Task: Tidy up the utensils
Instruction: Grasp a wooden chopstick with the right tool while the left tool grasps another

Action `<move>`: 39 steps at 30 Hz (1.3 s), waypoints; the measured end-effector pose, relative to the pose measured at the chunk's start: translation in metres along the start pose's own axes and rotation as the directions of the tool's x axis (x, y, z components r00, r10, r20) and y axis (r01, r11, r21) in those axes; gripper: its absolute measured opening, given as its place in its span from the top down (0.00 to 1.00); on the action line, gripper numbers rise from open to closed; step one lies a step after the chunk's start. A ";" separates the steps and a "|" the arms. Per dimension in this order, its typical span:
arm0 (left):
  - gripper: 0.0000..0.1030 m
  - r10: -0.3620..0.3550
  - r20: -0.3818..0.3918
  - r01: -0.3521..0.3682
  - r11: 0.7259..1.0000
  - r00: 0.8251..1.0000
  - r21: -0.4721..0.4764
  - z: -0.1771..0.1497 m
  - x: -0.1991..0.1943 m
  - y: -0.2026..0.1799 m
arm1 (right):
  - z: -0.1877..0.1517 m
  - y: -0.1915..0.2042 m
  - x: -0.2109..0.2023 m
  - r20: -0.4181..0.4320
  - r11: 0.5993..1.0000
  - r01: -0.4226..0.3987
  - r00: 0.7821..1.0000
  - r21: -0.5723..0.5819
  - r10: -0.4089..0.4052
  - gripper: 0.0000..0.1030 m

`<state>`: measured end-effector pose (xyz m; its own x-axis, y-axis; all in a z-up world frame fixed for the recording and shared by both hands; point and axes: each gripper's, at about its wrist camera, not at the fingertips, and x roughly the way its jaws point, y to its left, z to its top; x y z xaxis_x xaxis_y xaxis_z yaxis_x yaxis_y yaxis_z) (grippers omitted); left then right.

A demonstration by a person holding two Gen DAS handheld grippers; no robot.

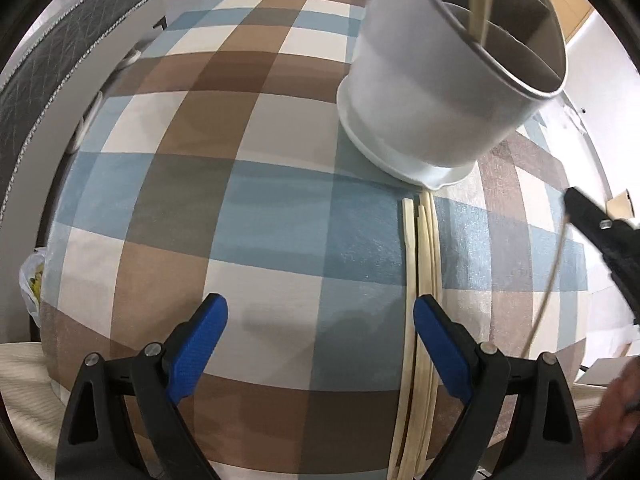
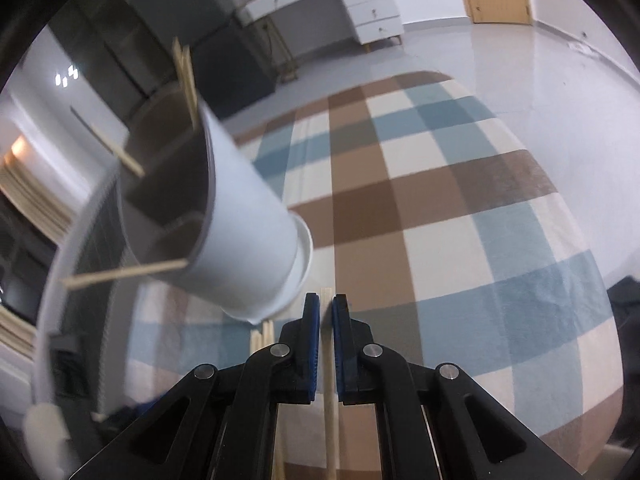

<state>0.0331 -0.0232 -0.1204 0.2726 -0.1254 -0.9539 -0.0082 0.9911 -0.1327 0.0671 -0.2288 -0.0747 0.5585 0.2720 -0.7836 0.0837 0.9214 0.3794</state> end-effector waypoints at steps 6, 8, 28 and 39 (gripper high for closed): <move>0.11 0.046 -0.031 -0.046 0.999 0.998 0.017 -0.002 0.012 -0.012 | 0.012 -0.019 -0.019 0.048 0.994 -0.056 0.998 0.096 0.051 0.94; 0.11 0.084 -0.028 -0.083 0.996 0.996 0.037 -0.002 0.014 -0.017 | 0.013 -0.020 -0.026 0.064 0.993 -0.064 0.996 0.098 0.058 0.94; 0.11 0.115 -0.027 -0.113 0.991 0.993 0.066 0.020 0.023 -0.040 | 0.015 -0.022 -0.045 0.102 0.992 -0.086 0.992 0.092 0.077 0.94; 0.33 0.112 0.025 -0.113 0.993 0.993 0.036 0.047 0.022 -0.040 | 0.015 -0.021 -0.042 0.101 0.994 -0.071 0.993 0.087 0.062 0.94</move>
<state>0.0843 -0.0637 -0.1238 0.2941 -0.0128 -0.9557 -0.0043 0.9999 -0.0147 0.0542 -0.2634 -0.0426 0.6433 0.2992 -0.7047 0.1154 0.8720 0.4756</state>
